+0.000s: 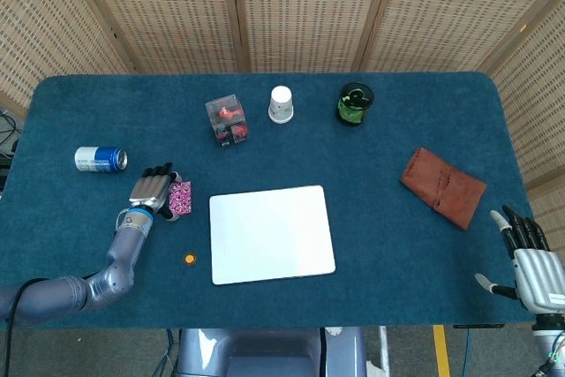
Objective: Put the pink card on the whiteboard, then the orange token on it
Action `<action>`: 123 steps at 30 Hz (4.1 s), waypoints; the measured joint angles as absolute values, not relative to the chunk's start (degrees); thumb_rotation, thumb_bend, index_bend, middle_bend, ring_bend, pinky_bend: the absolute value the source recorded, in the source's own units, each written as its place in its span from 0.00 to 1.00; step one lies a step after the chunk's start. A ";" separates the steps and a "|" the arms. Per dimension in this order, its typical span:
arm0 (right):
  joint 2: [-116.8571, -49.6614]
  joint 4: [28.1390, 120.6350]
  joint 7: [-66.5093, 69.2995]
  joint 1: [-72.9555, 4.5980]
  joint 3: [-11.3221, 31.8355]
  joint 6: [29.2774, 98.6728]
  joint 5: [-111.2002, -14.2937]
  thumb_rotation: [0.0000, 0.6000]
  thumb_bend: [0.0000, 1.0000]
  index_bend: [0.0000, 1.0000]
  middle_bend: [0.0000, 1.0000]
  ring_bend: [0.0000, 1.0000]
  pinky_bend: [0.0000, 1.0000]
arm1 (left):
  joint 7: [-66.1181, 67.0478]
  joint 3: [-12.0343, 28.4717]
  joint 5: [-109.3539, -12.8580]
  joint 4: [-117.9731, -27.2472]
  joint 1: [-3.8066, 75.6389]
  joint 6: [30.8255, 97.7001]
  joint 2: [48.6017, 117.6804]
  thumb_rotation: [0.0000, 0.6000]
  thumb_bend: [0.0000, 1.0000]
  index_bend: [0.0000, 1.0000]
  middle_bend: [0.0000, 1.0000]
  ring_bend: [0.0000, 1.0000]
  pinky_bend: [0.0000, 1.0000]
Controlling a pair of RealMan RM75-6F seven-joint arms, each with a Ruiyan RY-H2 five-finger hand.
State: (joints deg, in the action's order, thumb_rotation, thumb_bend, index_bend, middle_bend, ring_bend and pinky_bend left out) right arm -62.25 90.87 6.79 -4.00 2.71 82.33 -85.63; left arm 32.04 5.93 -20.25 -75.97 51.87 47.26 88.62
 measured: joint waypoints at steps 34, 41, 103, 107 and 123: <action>-62.14 90.93 7.00 -4.05 2.62 82.16 -85.52 1.00 0.18 0.00 0.00 0.00 0.00 | 31.27 6.78 -21.30 -76.27 50.86 48.44 88.38 1.00 0.02 0.51 0.00 0.00 0.00; -62.15 90.96 6.94 -4.04 2.62 82.20 -85.51 1.00 0.18 0.00 0.00 0.00 0.00 | 30.79 7.08 -21.79 -76.92 50.48 48.54 87.66 1.00 0.02 0.51 0.00 0.00 0.00; -61.66 91.45 7.38 -4.18 2.58 81.34 -84.86 1.00 0.18 0.00 0.00 0.00 0.00 | 35.27 7.18 -36.46 -100.88 55.67 57.69 87.45 1.00 0.07 0.15 0.00 0.00 0.00; -61.65 91.53 7.20 -4.17 2.55 81.34 -84.87 1.00 0.18 0.00 0.00 0.00 0.00 | 30.88 3.66 -45.12 -101.23 52.13 57.36 84.78 1.00 0.13 0.27 0.00 0.00 0.00; -61.72 91.82 6.37 -4.09 2.58 81.53 -84.79 1.00 0.18 0.00 0.00 0.00 0.00 | 9.67 -9.25 -75.38 -88.60 36.41 60.91 81.25 1.00 0.25 0.37 0.00 0.00 0.00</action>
State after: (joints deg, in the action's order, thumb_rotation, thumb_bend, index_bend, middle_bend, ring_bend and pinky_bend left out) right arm -61.72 91.82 6.37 -4.09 2.58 81.53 -84.79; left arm 9.67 -9.25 -75.38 -88.60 36.41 60.91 81.25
